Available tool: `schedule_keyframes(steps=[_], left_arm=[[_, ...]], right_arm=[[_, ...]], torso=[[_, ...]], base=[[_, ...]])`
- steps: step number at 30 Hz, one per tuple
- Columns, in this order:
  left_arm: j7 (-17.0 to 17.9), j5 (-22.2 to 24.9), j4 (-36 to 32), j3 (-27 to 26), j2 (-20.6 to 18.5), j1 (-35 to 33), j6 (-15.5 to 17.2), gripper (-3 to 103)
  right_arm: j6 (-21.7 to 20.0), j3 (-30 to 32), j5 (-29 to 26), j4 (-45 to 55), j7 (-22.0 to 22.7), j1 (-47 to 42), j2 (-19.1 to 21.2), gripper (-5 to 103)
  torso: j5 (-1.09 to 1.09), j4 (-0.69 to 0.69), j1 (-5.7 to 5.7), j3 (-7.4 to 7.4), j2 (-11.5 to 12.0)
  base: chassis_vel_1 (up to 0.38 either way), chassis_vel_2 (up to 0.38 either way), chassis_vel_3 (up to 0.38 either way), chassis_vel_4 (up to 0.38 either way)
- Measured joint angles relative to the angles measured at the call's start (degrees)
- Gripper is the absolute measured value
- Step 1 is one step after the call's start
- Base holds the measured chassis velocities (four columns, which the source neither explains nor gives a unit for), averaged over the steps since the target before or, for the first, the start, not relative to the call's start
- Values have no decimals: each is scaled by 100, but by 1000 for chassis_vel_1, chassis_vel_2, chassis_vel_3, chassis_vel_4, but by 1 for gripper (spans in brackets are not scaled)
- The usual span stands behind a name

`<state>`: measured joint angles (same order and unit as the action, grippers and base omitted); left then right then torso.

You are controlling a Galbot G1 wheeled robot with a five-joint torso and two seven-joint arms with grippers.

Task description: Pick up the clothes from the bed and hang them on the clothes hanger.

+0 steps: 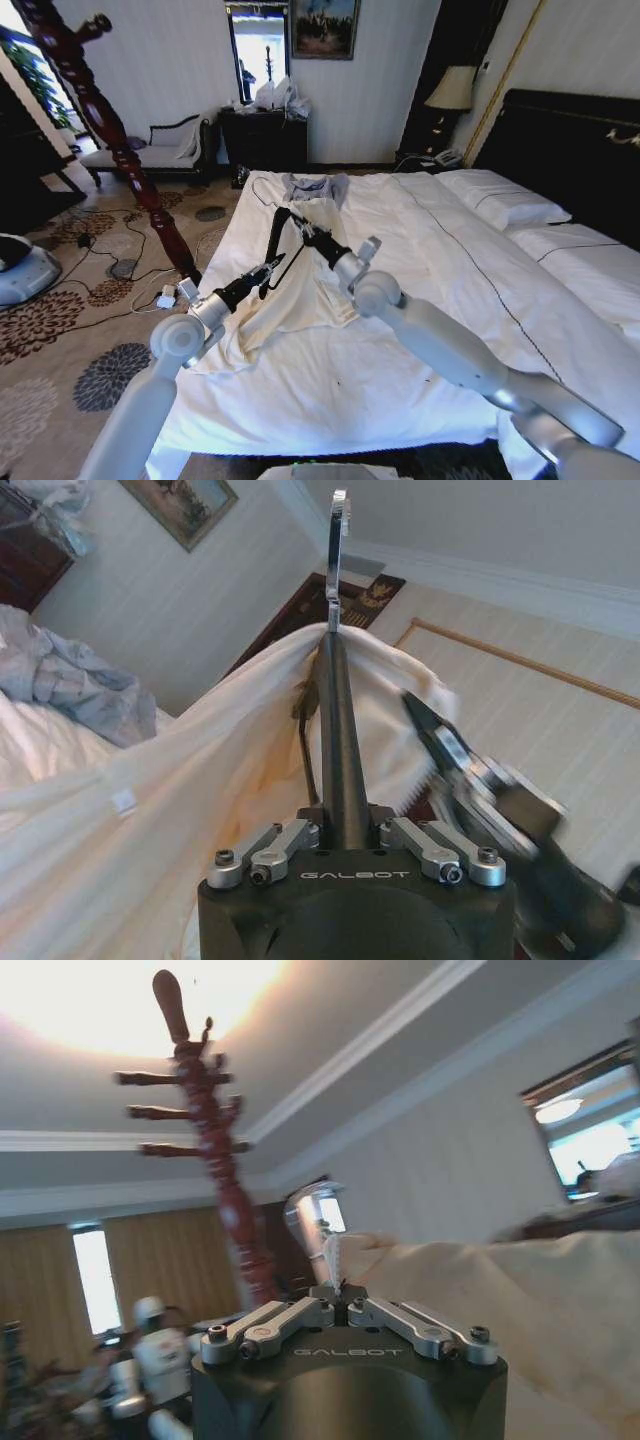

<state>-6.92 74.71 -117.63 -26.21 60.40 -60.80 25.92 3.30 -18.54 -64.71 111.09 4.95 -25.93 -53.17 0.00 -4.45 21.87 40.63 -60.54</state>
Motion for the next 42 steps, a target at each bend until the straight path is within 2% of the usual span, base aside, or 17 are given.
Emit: schedule_keyframes(steps=[12,16,20,21,22,25,26,27,29,30,32,33,34,37,38,40,42], left_arm=[[53,-3,-231,-12,-129,-10,-4,20],[57,3,-387,-43,-267,-41,3,20],[92,39,-458,-109,-395,-46,3,20],[103,48,-476,-127,-434,-46,3,20],[110,54,-497,-138,-463,-44,3,20],[119,56,-534,-139,-517,-39,3,20],[119,55,-544,-134,-542,-39,3,20],[120,49,-552,-120,-581,-40,3,20],[121,43,-559,-118,-600,-44,3,20],[128,26,-581,-122,-633,-70,3,20],[149,4,-634,-145,-672,-114,6,20],[160,1,-678,-149,-699,-128,14,20],[160,1,-678,-149,-699,-128,14,20],[158,-3,-809,-150,-855,-187,20,20],[153,-3,-850,-151,-939,-218,20,20],[148,-1,-878,-152,-1011,-243,20,20],[106,22,-950,-113,-1192,-269,24,20]], right_arm=[[6,-244,877,407,-46,-389,132,1],[-17,-221,1323,532,223,-444,158,13],[392,161,965,699,-445,-570,338,24],[584,379,744,723,-1125,-682,492,35],[692,624,595,764,-1701,-842,703,35],[756,1048,383,889,-2206,-1192,1145,45],[796,1183,262,926,-2238,-1305,1283,45],[876,1372,61,954,-2204,-1438,1432,56],[936,1456,-44,958,-2130,-1478,1482,56],[1022,1551,-172,954,-1964,-1487,1507,67],[1065,1655,-318,918,-1410,-1390,1464,67],[864,1697,-209,870,-838,-1272,1429,78],[864,1697,-209,870,-838,-1272,1429,78],[-355,1775,369,434,517,-821,1421,88],[-656,1775,389,206,551,-653,1529,97],[-844,1762,370,-22,325,-495,1701,97],[-971,1705,346,-489,-840,-217,2185,99]], torso=[[0,-1,0,0,0],[0,0,0,0,0],[0,2,0,0,0],[1,1,0,0,0],[1,1,0,0,0],[2,-5,0,-1,0],[2,-5,0,-1,0],[1,-5,-1,-1,0],[2,-6,0,-1,0],[2,-4,0,-1,0],[1,3,0,1,0],[0,2,0,0,0],[0,2,0,0,0],[2,2,0,1,0],[3,4,1,1,0],[3,3,3,1,1],[1,0,4,1,1]], base=[[0,0,0,0],[0,0,0,0],[0,0,0,0],[0,0,0,0],[0,0,0,0],[0,0,0,0],[0,0,0,0],[0,0,0,0],[0,0,0,0],[0,0,0,0],[0,0,0,0],[0,0,0,0],[0,0,0,0],[0,0,0,0],[0,0,0,0],[0,0,0,0],[0,0,0,0]])
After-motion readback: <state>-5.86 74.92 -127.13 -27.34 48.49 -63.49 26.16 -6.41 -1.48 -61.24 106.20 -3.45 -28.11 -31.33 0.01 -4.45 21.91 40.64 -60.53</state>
